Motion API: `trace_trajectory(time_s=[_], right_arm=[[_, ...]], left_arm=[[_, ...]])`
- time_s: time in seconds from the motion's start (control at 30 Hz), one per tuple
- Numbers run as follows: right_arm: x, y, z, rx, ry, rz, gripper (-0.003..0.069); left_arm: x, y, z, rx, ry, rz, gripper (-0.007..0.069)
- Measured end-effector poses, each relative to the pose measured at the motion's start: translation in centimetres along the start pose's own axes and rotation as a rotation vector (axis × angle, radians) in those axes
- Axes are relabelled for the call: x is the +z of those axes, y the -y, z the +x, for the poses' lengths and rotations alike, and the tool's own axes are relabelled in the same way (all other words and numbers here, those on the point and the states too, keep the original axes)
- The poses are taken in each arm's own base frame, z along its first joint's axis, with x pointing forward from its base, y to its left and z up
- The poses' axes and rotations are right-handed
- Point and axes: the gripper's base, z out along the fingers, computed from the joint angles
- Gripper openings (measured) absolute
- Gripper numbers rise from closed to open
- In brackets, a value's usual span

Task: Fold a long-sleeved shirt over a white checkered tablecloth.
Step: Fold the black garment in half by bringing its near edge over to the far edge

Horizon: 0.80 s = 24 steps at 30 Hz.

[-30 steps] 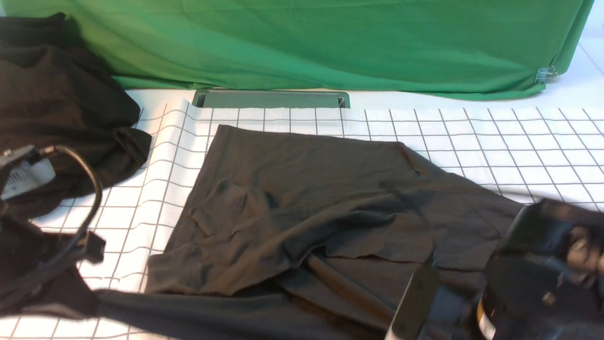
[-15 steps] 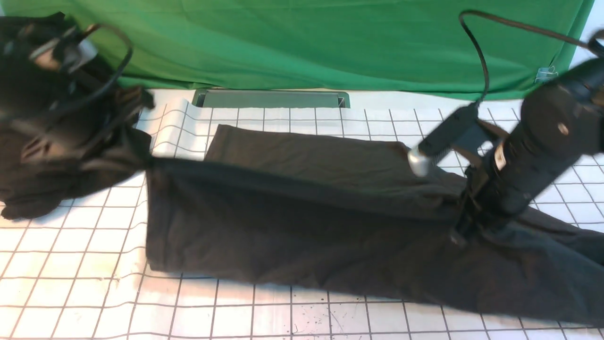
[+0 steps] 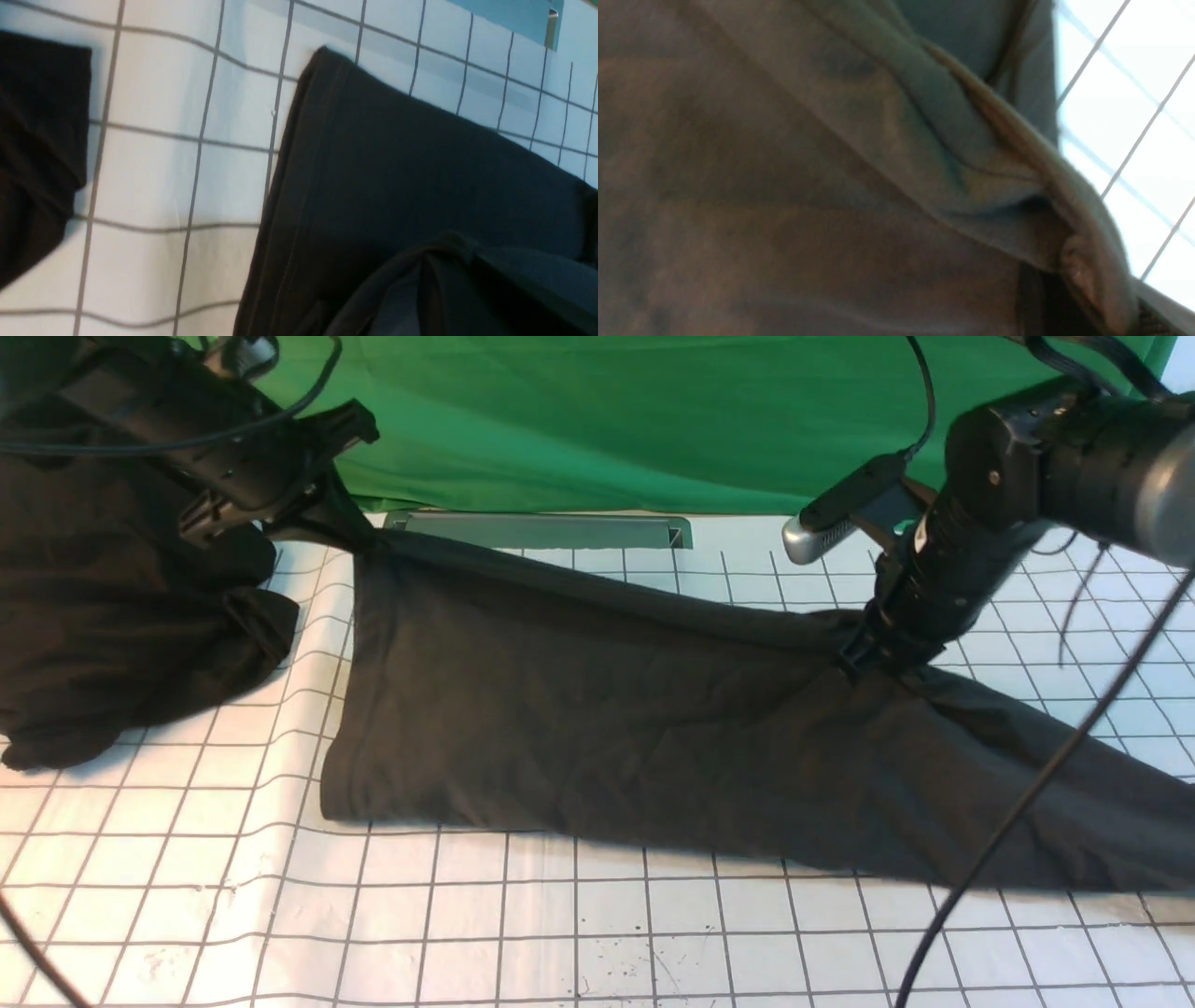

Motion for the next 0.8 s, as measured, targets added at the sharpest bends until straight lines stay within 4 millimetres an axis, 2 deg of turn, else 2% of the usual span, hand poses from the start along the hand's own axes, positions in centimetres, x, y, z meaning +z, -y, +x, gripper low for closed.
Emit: trace_trajectory(time_s=[0.17,0.2,0.3,0.37,0.4,0.43,0.5,0.6,0.67,0.73,0.77,0.8], right_arm=[[2.3,0.3,-1.0,-0.002,0.011,0.006,0.0052],[3.3,0.2,-1.2,-0.004,0.020,0.007,0.0074],[4.7,0.0,-1.3,-0.010,0.034,0.009,0.0127],[5.7,0.0,-1.4,-0.005,0.057,0.015,0.0220],[5.7,0.0,-1.4,-0.004,0.057,0.015,0.0227],[6.2,0.1,-1.5,0.012,0.078,0.026,0.0286],[6.4,0.4,-1.6,0.036,0.096,0.037,0.0325],[6.2,0.5,-1.9,0.050,0.111,0.043,0.0338],[5.3,0.9,-2.7,0.053,0.126,0.055,0.0334],[4.7,1.1,-3.1,0.058,0.134,0.060,0.0332],[3.5,1.5,-3.8,0.063,0.142,0.069,0.0330],[3.1,1.7,-4.0,0.065,0.146,0.072,0.0330]], left_arm=[[2.4,-0.9,-0.8,-0.018,0.018,-0.004,0.0013],[3.3,-1.3,-0.9,-0.026,0.020,-0.011,0.0013],[4.4,-1.9,-1.0,-0.035,0.028,-0.017,0.0013],[5.9,-2.6,-0.9,-0.047,0.016,-0.027,0.0017],[6.0,-2.6,-0.9,-0.048,0.014,-0.028,0.0018],[6.8,-3.1,-0.7,-0.049,0.002,-0.034,0.0030],[7.3,-3.4,-0.7,-0.049,0.003,-0.039,0.0056],[7.4,-3.4,-0.9,-0.049,0.029,-0.039,0.0098],[7.0,-3.1,-1.5,-0.042,0.066,-0.032,0.0183],[6.7,-2.9,-1.8,-0.036,0.081,-0.027,0.0220],[5.9,-2.5,-2.4,-0.027,0.108,-0.017,0.0272],[5.7,-2.4,-2.6,-0.024,0.116,-0.015,0.0286]])
